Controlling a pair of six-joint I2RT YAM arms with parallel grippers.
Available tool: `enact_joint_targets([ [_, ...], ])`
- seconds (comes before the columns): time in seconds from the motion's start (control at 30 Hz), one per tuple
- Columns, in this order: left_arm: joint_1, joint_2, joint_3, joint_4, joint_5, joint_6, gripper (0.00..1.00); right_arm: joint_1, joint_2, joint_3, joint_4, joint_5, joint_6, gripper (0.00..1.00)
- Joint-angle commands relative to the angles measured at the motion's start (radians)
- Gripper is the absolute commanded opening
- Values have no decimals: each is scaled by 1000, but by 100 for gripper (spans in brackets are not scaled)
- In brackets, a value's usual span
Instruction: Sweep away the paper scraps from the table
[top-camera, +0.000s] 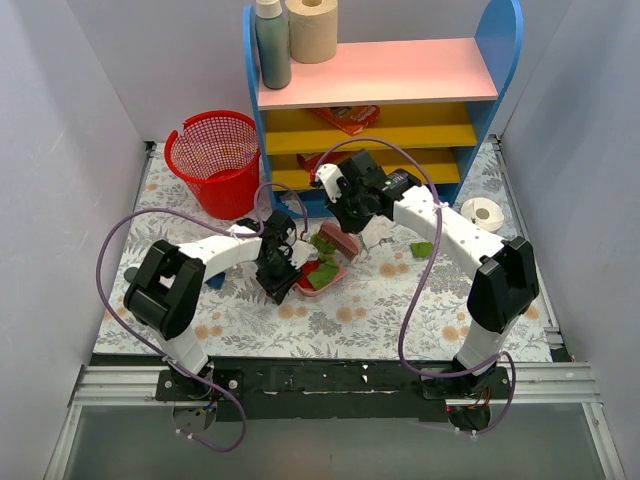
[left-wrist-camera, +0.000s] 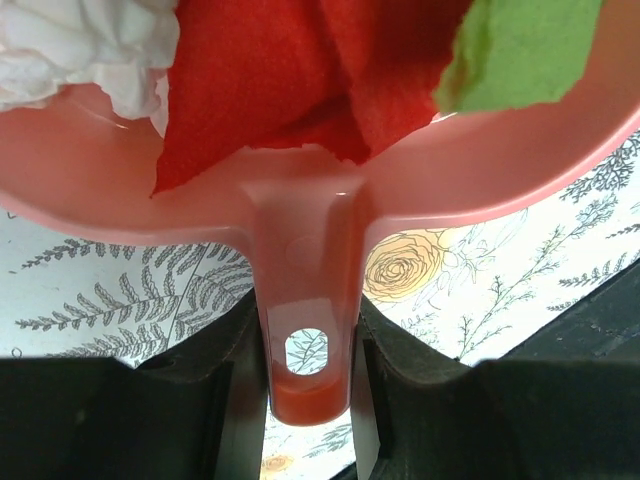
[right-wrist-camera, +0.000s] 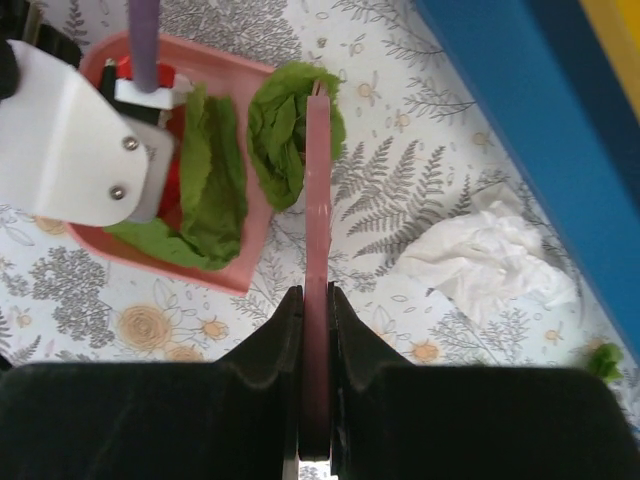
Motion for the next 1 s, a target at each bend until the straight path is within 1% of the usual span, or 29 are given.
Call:
enact_joint_targets([
  [0.0, 4, -54, -44, 153, 71, 48, 0, 6, -36, 79, 10, 65, -55, 1],
  [0.13, 13, -54, -42, 201, 75, 34, 0, 6, -57, 97, -30, 27, -72, 1],
  [0.27, 15, -40, -28, 215, 61, 32, 0, 6, -115, 102, -51, 21, -78, 1],
  [0.47, 19, -61, -53, 235, 45, 26, 0, 6, -185, 94, -76, 33, -98, 1],
  [0.57, 21, -64, -62, 244, 43, 22, 0, 6, -200, 96, -85, -13, -84, 1],
  [0.6, 21, -55, -61, 241, 43, 19, 0, 6, -201, 94, -84, -53, -78, 1],
  [0.73, 22, -47, -59, 264, 31, 9, 0, 6, -189, 86, -71, -76, -64, 1],
  [0.97, 21, -75, -68, 250, 14, 22, 0, -2, -159, 229, -94, -39, -82, 1],
])
